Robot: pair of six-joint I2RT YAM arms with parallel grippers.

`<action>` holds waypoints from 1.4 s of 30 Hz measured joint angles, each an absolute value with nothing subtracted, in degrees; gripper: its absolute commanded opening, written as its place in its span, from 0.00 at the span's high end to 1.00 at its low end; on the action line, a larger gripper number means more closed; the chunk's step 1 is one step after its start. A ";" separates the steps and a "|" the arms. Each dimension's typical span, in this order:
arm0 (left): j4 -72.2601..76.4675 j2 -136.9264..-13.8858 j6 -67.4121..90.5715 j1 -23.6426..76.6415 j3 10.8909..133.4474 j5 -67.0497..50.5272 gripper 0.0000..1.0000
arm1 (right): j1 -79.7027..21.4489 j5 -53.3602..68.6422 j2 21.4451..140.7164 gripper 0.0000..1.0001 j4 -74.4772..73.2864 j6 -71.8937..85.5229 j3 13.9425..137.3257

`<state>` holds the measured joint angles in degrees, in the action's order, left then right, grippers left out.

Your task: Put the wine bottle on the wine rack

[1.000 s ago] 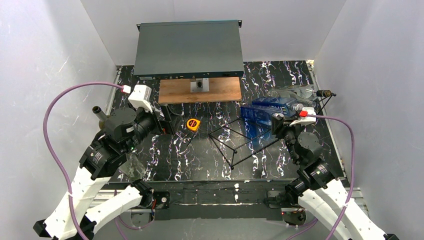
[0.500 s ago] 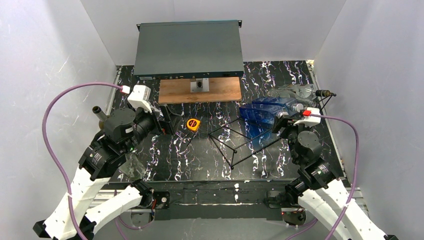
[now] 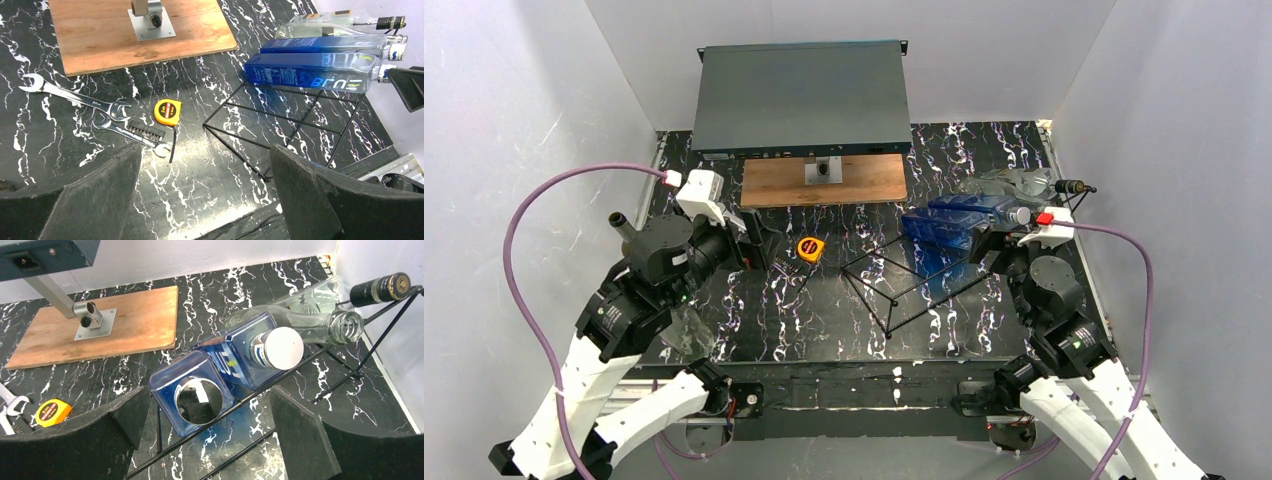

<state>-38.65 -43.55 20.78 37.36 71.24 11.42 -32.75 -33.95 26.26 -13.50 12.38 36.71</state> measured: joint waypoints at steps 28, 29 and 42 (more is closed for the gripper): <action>-72.64 -36.73 19.90 37.34 87.96 41.32 0.01 | -32.75 -23.38 37.50 0.02 -11.20 8.38 46.46; -74.46 -36.14 21.85 37.34 87.81 42.26 0.01 | -32.75 -23.11 37.63 0.02 -10.94 8.40 46.46; -78.37 -32.60 35.05 37.36 71.33 46.74 0.28 | -32.75 -21.23 38.35 0.02 -9.02 8.75 46.46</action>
<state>-78.37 -32.60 35.05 37.36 71.33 46.74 -32.75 -21.23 38.35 -9.02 8.75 46.46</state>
